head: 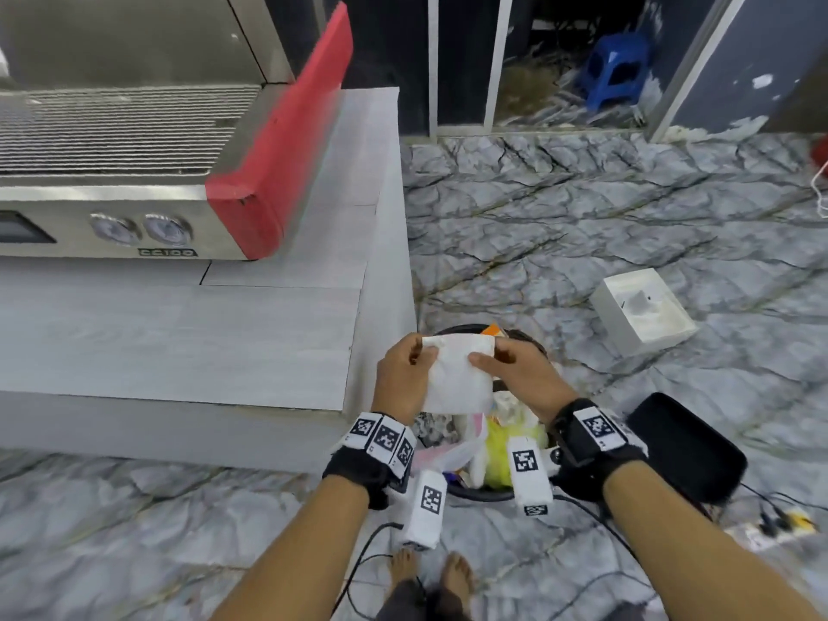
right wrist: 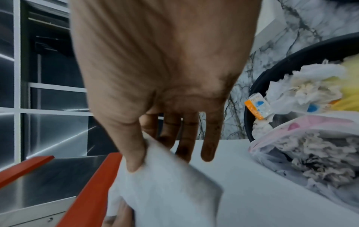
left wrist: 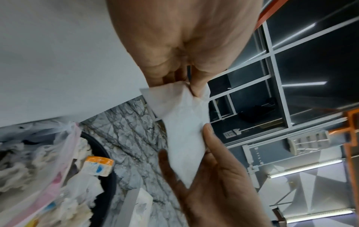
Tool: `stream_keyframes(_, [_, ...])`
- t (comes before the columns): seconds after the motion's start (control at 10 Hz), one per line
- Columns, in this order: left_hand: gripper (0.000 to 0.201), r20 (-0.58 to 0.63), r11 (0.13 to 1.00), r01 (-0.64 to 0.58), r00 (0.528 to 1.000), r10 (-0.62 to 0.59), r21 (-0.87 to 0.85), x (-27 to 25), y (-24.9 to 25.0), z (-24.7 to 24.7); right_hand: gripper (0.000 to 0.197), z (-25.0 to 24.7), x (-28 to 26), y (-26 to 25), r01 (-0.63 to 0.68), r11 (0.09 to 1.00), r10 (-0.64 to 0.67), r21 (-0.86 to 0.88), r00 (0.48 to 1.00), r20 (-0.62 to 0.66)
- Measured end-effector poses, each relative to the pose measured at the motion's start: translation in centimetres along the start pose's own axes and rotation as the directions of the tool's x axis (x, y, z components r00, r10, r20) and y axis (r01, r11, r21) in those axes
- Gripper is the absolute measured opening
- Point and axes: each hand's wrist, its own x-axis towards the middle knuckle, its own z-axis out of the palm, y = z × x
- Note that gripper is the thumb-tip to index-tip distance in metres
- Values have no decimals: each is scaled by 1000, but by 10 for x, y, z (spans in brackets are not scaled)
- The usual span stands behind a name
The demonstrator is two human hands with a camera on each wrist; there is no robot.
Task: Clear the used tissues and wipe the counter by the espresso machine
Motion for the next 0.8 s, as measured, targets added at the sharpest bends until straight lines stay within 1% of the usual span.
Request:
stream_keyframes(0.1, [18, -37, 990, 83, 996, -79, 117, 6, -36, 24, 40, 0, 19, 37, -44, 972, 27, -232, 997, -78])
stream_keyframes(0.2, [19, -50, 974, 176, 984, -171, 145, 18, -78, 49, 43, 3, 42, 85, -119, 941, 84, -317, 989, -121])
stream_keyframes(0.3, [18, -54, 956, 232, 973, -226, 181, 32, -112, 63, 47, 9, 63, 126, -184, 910, 144, -371, 981, -133])
stream_keyframes(0.4, [16, -60, 937, 299, 954, -293, 179, 48, -144, 73, 47, 17, 85, 162, -246, 900, 205, -359, 968, -147])
stream_keyframes(0.5, [21, -82, 916, 359, 933, -349, 177, 70, -174, 79, 37, 26, 106, 192, -288, 895, 248, -339, 956, -158])
stream_keyframes(0.6, [21, -104, 901, 402, 915, -390, 161, 92, -203, 86, 26, 31, 129, 218, -319, 901, 290, -294, 947, -138])
stream_keyframes(0.7, [27, -124, 898, 434, 898, -423, 78, 106, -220, 91, 34, 33, 143, 235, -374, 904, 348, -209, 925, -150])
stream_keyframes(0.8, [41, -186, 901, 428, 893, -410, 70, 111, -225, 92, 42, 34, 150, 246, -396, 896, 362, -202, 914, -184])
